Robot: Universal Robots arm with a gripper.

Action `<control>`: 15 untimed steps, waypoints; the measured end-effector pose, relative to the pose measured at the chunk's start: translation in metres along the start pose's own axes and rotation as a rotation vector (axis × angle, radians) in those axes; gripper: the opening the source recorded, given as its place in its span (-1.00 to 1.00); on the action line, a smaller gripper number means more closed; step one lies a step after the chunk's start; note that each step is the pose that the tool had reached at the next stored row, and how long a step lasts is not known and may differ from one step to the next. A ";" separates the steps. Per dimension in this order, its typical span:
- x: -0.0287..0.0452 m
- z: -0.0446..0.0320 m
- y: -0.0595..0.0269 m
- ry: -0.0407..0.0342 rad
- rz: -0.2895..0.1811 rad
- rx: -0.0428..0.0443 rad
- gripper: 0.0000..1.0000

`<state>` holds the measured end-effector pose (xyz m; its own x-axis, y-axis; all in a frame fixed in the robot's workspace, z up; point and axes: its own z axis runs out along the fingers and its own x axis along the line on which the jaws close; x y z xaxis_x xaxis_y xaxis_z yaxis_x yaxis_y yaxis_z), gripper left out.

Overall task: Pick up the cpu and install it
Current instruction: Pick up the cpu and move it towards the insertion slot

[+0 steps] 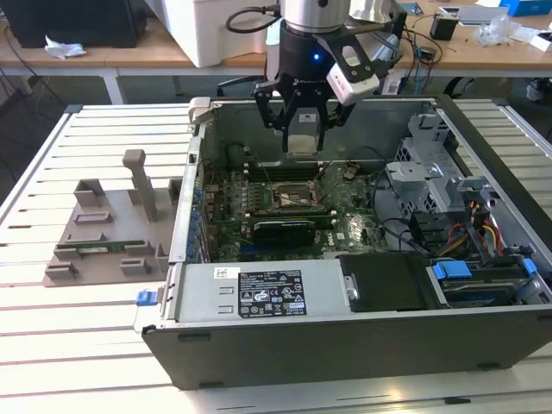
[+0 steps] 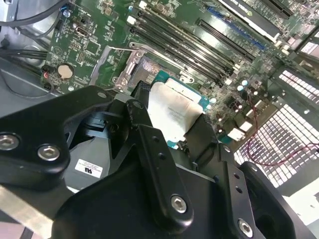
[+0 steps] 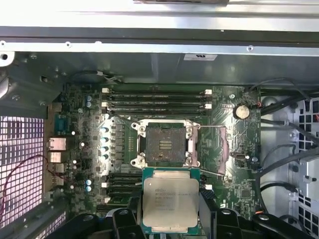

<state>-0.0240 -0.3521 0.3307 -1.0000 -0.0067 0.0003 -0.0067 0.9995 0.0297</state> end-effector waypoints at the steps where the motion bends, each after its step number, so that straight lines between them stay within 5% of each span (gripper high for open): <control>1: -0.0002 0.0020 -0.0001 0.0000 0.000 0.0000 0.08; 15: -0.0017 0.0189 0.0055 0.0001 -0.002 0.0045 0.08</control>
<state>-0.0223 -0.3461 0.3120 -1.0000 -0.0091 0.0004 -0.0091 0.9996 0.0252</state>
